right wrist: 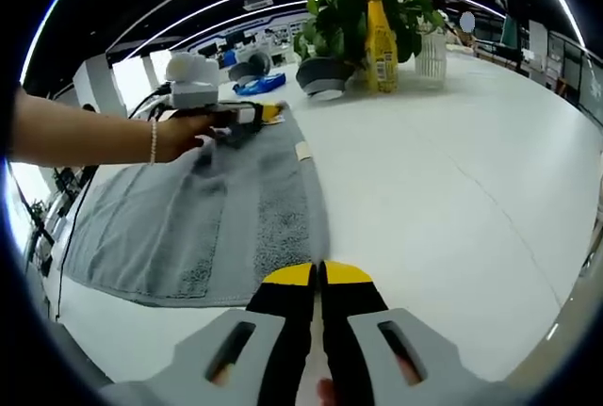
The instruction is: Fold the towel on the table until its edges align and the towel forms a compact rectangular stack.
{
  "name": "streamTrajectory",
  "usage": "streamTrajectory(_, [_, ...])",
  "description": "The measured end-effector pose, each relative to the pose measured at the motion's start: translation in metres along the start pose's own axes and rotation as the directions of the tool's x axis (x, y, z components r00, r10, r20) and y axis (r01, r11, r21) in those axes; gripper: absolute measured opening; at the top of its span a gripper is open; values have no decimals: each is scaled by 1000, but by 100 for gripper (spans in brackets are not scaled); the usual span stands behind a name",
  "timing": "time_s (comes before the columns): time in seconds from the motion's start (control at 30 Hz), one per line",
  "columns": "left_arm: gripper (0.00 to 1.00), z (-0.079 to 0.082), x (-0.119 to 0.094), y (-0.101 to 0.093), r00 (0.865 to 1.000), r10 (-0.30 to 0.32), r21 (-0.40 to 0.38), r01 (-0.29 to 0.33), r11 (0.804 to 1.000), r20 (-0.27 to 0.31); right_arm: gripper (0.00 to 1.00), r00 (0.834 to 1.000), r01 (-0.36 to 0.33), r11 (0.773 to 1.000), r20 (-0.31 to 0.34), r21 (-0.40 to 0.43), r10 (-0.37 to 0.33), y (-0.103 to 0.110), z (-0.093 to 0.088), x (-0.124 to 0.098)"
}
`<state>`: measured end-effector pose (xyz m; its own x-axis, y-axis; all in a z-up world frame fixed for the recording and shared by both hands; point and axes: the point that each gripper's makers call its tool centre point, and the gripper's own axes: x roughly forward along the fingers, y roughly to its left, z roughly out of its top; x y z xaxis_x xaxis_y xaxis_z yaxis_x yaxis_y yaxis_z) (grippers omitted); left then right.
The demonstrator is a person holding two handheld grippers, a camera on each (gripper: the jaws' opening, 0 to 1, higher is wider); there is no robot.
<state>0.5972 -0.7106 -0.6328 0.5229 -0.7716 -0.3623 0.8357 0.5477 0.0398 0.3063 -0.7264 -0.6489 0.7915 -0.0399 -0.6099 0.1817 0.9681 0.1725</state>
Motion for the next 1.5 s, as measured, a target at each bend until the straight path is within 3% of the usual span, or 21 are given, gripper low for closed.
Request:
streamTrajectory(0.03, [4,5,-2,2,1000,5,-17,-5,1000,11,0,999,-5,1000,39,3,5,1,9,-3])
streamTrajectory(0.43, [4,53,-30,13,996,39,-5,-39,999,76,0,995,-40,999,88,-11,41,10,45,-24])
streamTrajectory(0.9, [4,109,-67,14,982,89,-57,-80,995,169,0,987,-54,997,148,-60,62,15,83,-62])
streamTrajectory(1.13, [4,128,-92,12,974,103,-60,-93,994,204,0,979,-84,989,176,-125,106,33,106,-82])
streamTrajectory(1.3, [4,145,-120,22,964,128,-68,-115,991,234,0,969,-124,978,191,-169,156,57,119,-95])
streamTrajectory(1.5, [4,154,-149,37,950,160,-87,-142,986,266,0,960,-160,963,195,-215,203,84,127,-110])
